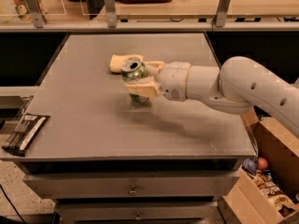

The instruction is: Move green can near rxbar chocolate

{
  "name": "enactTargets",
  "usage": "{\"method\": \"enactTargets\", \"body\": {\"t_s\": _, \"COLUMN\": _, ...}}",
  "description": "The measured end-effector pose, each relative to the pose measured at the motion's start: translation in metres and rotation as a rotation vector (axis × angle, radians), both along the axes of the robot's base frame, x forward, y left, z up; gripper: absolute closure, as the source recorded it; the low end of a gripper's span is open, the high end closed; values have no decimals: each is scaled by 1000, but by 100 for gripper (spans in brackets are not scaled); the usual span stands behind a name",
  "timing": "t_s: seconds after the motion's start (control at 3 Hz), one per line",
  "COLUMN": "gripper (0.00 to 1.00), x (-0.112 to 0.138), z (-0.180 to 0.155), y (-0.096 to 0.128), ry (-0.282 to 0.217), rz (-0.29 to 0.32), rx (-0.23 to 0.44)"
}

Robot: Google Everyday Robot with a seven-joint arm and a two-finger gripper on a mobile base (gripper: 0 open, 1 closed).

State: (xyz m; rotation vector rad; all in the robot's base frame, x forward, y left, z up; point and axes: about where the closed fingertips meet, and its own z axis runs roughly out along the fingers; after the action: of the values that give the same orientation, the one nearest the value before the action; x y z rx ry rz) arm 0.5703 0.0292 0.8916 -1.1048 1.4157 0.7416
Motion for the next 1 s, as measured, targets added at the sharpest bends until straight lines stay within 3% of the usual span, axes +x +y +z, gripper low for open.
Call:
{"method": "enactTargets", "body": {"t_s": 0.33, "gripper": 87, "x": -1, "z": 9, "y": 5, "ry": -2, "rz": 16, "rx": 28}}
{"method": "enactTargets", "body": {"t_s": 0.67, "gripper": 100, "x": -9, "z": 33, "y": 16, "ry": 16, "rz": 77, "rx": 66}}
{"method": "enactTargets", "body": {"t_s": 1.0, "gripper": 100, "x": -42, "z": 62, "y": 56, "ry": 28, "rz": 213, "rx": 56}}
